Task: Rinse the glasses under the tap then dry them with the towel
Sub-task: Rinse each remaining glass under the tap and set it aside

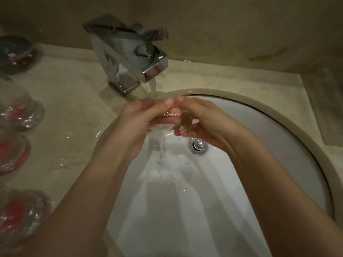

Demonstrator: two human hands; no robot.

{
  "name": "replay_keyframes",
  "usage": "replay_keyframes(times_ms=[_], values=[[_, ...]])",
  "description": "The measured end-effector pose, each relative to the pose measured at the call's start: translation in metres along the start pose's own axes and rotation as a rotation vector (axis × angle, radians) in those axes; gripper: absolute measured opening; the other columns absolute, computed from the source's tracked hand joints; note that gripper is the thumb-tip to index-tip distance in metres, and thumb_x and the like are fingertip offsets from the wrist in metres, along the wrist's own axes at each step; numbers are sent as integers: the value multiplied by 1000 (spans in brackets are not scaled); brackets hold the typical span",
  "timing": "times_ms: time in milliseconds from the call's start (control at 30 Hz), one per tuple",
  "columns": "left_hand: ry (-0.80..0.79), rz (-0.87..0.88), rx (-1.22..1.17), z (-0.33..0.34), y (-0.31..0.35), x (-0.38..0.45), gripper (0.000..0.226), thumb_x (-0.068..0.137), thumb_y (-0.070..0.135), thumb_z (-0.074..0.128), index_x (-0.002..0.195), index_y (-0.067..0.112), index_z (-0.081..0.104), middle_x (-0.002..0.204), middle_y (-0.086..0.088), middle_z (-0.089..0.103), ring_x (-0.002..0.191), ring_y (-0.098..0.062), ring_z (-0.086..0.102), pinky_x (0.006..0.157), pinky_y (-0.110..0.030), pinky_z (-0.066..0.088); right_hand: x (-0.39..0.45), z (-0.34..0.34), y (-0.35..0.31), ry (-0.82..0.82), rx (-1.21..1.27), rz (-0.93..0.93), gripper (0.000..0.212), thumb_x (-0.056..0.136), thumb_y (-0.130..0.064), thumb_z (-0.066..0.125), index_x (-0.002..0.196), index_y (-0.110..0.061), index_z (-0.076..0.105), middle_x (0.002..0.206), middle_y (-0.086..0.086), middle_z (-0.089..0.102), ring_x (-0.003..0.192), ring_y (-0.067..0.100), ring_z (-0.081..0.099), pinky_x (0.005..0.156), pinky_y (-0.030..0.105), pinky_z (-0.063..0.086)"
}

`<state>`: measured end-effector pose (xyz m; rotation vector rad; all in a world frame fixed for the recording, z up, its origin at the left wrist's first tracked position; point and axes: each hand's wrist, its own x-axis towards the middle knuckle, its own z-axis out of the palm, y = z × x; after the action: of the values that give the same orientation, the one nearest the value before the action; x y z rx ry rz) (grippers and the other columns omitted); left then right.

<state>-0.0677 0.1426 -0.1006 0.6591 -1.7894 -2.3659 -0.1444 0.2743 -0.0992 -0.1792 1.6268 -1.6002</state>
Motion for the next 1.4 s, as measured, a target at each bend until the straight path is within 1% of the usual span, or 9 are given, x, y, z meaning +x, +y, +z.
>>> replay_keyframes(times_ms=[133, 300, 533, 733, 933, 1067, 1233, 1300, 1400], values=[[46, 42, -7, -1, 0, 0, 26, 72, 22, 68, 89, 2, 70, 74, -6, 75, 63, -14, 71, 64, -19, 55, 0, -3, 3, -17, 55, -98, 30, 88, -17, 66, 117, -15, 61, 113, 4, 65, 94, 18, 66, 86, 39, 55], [15, 58, 22, 4, -2, -2, 11, 80, 11, 67, 87, 4, 71, 76, -7, 75, 69, -19, 73, 65, -23, 56, 1, 5, -6, -48, 108, 154, 53, 95, -60, 38, 95, -18, 69, 76, 2, 72, 72, 15, 69, 63, 30, 59], [36, 40, -55, 2, 0, -1, 21, 70, 23, 67, 83, 7, 72, 71, -4, 74, 66, -14, 71, 71, -25, 58, 3, -5, 2, 14, 132, -115, 30, 86, -15, 68, 115, -14, 60, 96, -1, 67, 77, 13, 66, 65, 24, 54], [4, 43, -27, 6, 4, 0, 19, 70, 19, 67, 86, 7, 71, 75, -5, 75, 67, -16, 71, 70, -26, 58, 0, -2, -3, -15, -9, 135, 63, 92, -67, 36, 97, -12, 67, 76, 9, 67, 55, 15, 64, 48, 20, 50], [30, -13, -42, 1, 4, 3, 15, 70, 23, 66, 69, 12, 76, 70, -4, 74, 63, -13, 70, 70, -27, 57, 2, -3, 2, 32, 26, -101, 20, 90, -15, 63, 110, -17, 63, 104, 17, 64, 85, 19, 63, 74, 27, 56], [11, -4, -61, 5, 0, 2, 16, 68, 21, 67, 78, 10, 74, 72, -5, 74, 62, -13, 69, 63, -22, 57, 2, -4, -5, -2, -68, 83, 56, 96, -59, 37, 100, -15, 71, 83, 6, 72, 71, 17, 70, 64, 30, 59], [38, -29, -124, 4, 4, 4, 13, 70, 20, 64, 74, 12, 74, 68, 0, 73, 59, -10, 69, 58, -21, 55, 10, 3, 10, 166, -130, -204, 18, 91, -36, 62, 99, -20, 66, 89, 6, 67, 77, 20, 65, 67, 31, 56], [40, -29, -136, 3, 4, 5, 13, 69, 20, 65, 72, 11, 73, 66, -1, 72, 59, -10, 68, 59, -21, 56, 12, 4, 15, 162, -68, -266, 20, 88, -33, 66, 106, -24, 65, 103, 7, 67, 92, 23, 67, 76, 35, 56], [15, -10, -88, 2, 3, 5, 19, 68, 20, 67, 83, 9, 71, 72, -3, 74, 63, -12, 70, 67, -22, 57, 5, 7, 7, 142, -100, -4, 49, 94, -58, 41, 99, -18, 69, 81, 5, 71, 66, 21, 68, 63, 30, 57]])
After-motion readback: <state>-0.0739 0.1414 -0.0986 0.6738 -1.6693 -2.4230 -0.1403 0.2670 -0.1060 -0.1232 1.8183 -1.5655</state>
